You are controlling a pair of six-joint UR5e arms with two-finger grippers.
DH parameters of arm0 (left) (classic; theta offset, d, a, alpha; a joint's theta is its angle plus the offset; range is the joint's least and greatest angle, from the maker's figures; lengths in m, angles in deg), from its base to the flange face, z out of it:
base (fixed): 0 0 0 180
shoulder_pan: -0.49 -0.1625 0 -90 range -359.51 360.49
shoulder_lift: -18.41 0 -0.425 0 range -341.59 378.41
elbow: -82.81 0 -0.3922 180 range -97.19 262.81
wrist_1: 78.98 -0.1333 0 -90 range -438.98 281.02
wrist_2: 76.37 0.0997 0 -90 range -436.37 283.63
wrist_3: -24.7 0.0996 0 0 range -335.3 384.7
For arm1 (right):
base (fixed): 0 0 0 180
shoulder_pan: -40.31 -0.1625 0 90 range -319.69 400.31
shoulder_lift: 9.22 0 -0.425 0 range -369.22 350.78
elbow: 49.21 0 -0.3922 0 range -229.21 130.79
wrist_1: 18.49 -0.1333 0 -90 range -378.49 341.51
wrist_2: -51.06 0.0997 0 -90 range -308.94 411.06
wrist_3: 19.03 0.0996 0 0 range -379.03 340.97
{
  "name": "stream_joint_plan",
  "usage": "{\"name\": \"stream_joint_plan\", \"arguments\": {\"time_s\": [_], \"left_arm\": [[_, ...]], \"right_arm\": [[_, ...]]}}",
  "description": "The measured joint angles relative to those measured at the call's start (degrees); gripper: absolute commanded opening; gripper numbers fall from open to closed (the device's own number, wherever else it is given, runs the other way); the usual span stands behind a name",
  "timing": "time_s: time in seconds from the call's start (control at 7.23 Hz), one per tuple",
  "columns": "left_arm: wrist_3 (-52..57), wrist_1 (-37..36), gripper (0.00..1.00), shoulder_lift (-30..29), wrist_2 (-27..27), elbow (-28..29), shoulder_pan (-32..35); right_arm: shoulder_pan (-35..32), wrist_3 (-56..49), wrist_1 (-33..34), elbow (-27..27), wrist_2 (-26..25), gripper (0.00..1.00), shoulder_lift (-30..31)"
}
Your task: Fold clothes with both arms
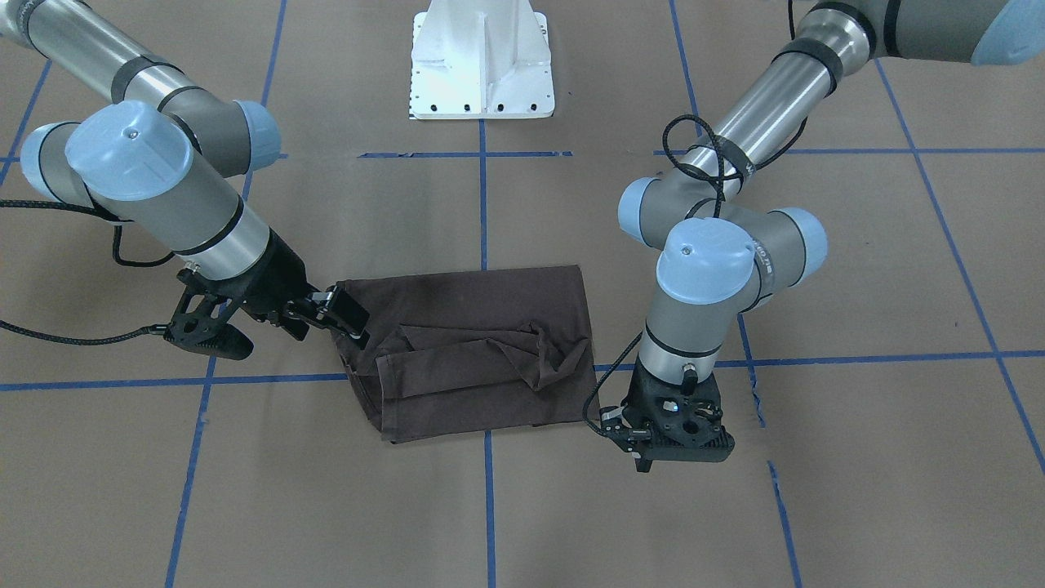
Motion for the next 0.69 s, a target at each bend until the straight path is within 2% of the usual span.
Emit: {"name": "stream_joint_plan", "arguments": {"time_s": [0.28, 0.42, 0.55, 0.69], "left_arm": [[-3.10, -2.52, 0.00, 0.45, 0.24, -2.68, -4.91], [-4.99, -2.62, 0.22, 0.44, 0.26, -3.35, -5.98], [-6.06, -2.68, 0.29, 0.17, 0.88, -3.64, -6.40], [-6.26, -2.67, 0.29, -0.30, 4.33, -3.52, -6.67]], "right_arm": [[0.05, 0.00, 0.00, 0.07, -0.19, 0.98, -0.18], [0.03, 0.00, 0.00, 0.08, -0.25, 0.98, -0.18], [0.02, 0.00, 0.00, 0.08, -0.27, 0.98, -0.18], [-0.06, -0.02, 0.00, 0.04, -0.30, 0.98, -0.12]]}}
